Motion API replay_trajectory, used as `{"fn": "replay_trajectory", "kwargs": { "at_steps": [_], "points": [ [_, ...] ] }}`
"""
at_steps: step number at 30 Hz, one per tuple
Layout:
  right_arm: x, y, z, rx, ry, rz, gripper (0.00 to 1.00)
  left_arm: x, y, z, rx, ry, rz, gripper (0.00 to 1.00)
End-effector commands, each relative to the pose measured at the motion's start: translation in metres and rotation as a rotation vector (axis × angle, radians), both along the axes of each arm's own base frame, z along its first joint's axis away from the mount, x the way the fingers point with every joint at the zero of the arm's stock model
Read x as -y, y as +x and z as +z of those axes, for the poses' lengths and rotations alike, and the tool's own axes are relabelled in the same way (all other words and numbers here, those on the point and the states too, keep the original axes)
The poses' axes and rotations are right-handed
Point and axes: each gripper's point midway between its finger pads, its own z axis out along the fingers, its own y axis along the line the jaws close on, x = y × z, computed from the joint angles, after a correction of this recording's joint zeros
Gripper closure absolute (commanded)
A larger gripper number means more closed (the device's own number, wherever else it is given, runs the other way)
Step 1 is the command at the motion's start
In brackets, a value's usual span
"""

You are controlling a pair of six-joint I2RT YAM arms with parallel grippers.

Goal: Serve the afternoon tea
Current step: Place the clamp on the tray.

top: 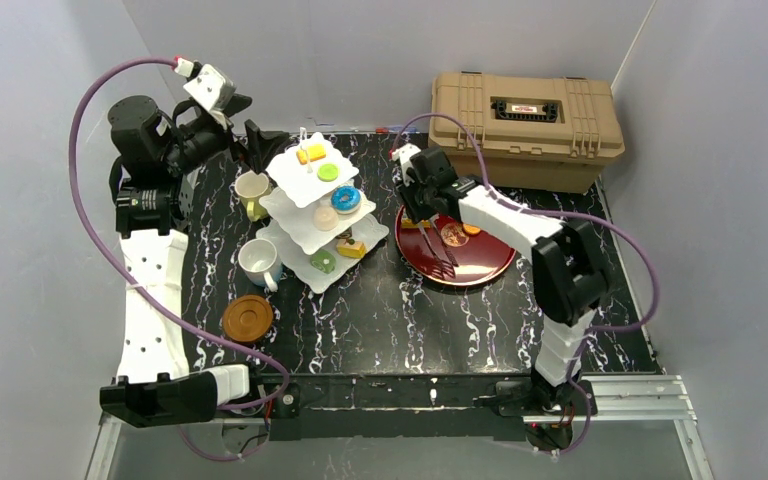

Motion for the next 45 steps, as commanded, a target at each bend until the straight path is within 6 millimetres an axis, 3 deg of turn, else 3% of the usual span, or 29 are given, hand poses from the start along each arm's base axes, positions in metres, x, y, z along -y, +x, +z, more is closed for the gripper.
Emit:
{"fn": "replay_trajectory", "kwargs": {
  "at_steps": [1, 6, 10, 16, 18, 21, 23, 37, 42, 45],
  "points": [
    [-0.017, 0.006, 0.002, -0.022, 0.026, 0.084, 0.84, -0.010, 0.007, -0.003, -0.031, -0.024, 0.075, 0.07],
    [-0.018, 0.008, -0.009, -0.021, 0.038, 0.068, 0.79, -0.010, 0.005, 0.000, -0.014, -0.027, 0.074, 0.07],
    [-0.013, 0.006, -0.019, -0.021, 0.032, 0.044, 0.59, -0.009, 0.005, 0.001, -0.014, -0.037, 0.075, 0.07],
    [-0.009, 0.009, -0.004, 0.033, 0.053, 0.016, 0.46, -0.010, 0.006, 0.004, -0.003, -0.039, 0.080, 0.07],
    [-0.012, 0.008, -0.001, 0.031, 0.066, 0.028, 0.46, -0.011, 0.007, 0.006, 0.000, -0.042, 0.086, 0.07],
    [-0.018, 0.002, 0.005, 0.041, 0.086, 0.075, 0.55, -0.012, 0.007, 0.009, 0.006, -0.047, 0.094, 0.07],
    [-0.028, -0.010, 0.006, 0.028, 0.122, 0.162, 0.55, -0.012, 0.007, 0.010, 0.009, -0.048, 0.095, 0.07],
    [-0.024, -0.011, -0.005, 0.005, 0.015, 0.239, 0.38, -0.015, 0.010, 0.022, 0.039, -0.062, 0.119, 0.07],
    [-0.023, -0.009, 0.000, 0.020, 0.012, 0.230, 0.31, -0.015, 0.010, 0.025, 0.049, -0.063, 0.121, 0.07],
    [-0.022, -0.005, 0.017, 0.069, 0.030, 0.210, 0.31, -0.016, 0.009, 0.027, 0.057, -0.057, 0.121, 0.07]
  ]
}}
